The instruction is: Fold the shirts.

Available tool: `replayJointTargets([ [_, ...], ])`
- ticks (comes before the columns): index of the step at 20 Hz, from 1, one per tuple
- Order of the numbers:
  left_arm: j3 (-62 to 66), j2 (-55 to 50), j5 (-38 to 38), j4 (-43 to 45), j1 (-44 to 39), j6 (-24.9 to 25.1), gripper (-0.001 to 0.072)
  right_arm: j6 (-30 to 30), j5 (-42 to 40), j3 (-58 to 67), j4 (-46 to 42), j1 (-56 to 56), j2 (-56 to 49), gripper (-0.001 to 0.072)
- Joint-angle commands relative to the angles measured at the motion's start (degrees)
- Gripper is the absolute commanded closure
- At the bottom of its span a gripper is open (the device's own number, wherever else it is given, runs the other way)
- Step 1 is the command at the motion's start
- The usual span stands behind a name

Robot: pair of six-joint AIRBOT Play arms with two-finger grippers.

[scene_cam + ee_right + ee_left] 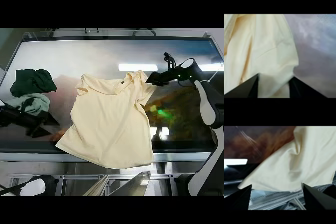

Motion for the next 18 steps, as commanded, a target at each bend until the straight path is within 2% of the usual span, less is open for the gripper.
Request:
replayJointTargets([
  [1, -8.9, 0.9, 2.6, 2.0, 0.0, -1.4, 0.0015, 0.3, 1.7, 0.7, -0.2, 2.6, -0.9, 0.0371],
  [5, -11.8, -3.9, 5.5, 2.3, -3.0, -1.4, 0.0014, 1.5, 3.4, 0.7, 1.4, 3.2, -0.9, 0.0372],
  [6, -11.4, -5.9, 6.3, 2.3, -4.2, -1.4, 0.0015, 1.7, 4.0, 0.7, 2.2, 3.2, -0.9, 0.0391],
  [7, -10.5, -7.8, 6.5, 2.3, -5.3, -1.4, 0.0015, 1.6, 4.9, 0.7, 3.1, 3.2, -0.9, 0.0500],
  [8, -9.1, -10.0, 6.5, 2.3, -6.7, -1.4, 0.0015, 1.6, 5.6, 0.7, 3.7, 3.2, -0.9, 0.0505],
  [10, -5.6, -12.9, 6.0, 2.6, -9.4, -1.4, 0.0241, 1.6, 7.3, 0.7, 4.3, 3.2, -0.9, 0.0505],
  [11, -3.7, -13.7, 6.4, 2.5, -10.8, -1.4, 0.0293, 1.6, 8.2, 0.7, 4.3, 3.2, -0.9, 0.0515],
  [12, -1.9, -14.3, 6.7, 2.5, -12.3, -1.4, 0.0388, 1.6, 9.1, 0.7, 4.3, 3.2, -0.9, 0.0646],
  [13, 0.0, -14.6, 6.8, 2.5, -13.9, -1.2, 0.0607, 1.6, 9.4, 0.7, 4.3, 3.2, -0.9, 0.0687],
  [14, 1.8, -14.6, 7.2, 2.5, -15.3, -0.7, 0.0688, 1.6, 9.3, 0.7, 4.3, 3.1, -0.9, 0.0687],
  [18, 11.3, -14.6, 7.0, 2.6, -18.1, -0.8, 0.0687, 2.5, 10.1, 0.7, 4.1, 0.3, 0.5, 0.0690],
])
